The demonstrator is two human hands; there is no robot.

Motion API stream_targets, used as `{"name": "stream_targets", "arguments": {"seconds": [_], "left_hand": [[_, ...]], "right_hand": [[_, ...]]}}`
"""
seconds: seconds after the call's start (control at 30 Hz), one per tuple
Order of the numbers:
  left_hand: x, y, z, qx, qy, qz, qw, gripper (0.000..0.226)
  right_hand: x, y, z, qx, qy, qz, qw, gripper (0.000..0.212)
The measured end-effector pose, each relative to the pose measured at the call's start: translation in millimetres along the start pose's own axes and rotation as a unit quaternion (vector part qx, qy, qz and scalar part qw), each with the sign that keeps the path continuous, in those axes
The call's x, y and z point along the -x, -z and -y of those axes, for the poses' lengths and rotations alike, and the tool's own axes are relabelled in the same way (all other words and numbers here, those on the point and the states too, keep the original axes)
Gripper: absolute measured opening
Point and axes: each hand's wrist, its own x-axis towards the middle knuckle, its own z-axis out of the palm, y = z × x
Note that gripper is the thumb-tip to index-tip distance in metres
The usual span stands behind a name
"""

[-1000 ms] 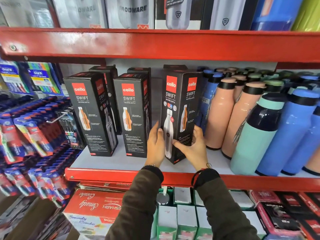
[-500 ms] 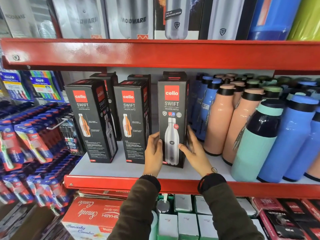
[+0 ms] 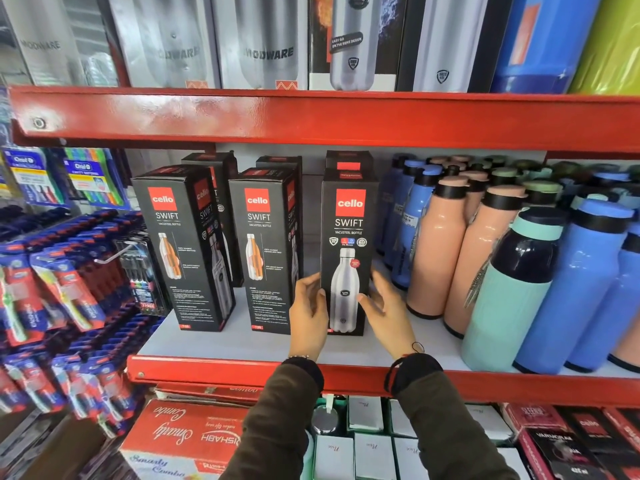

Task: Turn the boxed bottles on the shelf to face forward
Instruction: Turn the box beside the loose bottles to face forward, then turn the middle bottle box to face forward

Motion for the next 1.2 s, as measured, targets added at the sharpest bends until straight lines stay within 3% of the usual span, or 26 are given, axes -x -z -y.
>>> {"name": "stream_targets", "arguments": {"seconds": [0.4, 0.7, 1.0, 1.2], "left_hand": [[1.1, -1.0, -2.6, -0.033, 0.009, -0.006, 0.999, 0.028], [30.0, 6.1, -15.2, -0.027, -0.019, -0.017, 0.999, 0.041], [34.7, 57.2, -31.1, -0.055, -0.12, -0.087, 0.987, 0.032], [8.2, 104.3, -15.8, -0.026, -0.097, -0.124, 0.987, 0.035]], "right_hand": [[6.1, -5.4, -0.5, -0.013, 0.002, -0.05, 0.999, 0.056], [30.6, -9.4, 12.7, -0.048, 0.019, -0.181, 0.982, 0.033], [41.7, -64.7, 39.1, -0.038, 0.057, -0.114, 0.991, 0.032], [32.1, -113.6, 49.0, -0.041, 0.043, -0.112, 0.992, 0.035]]}}
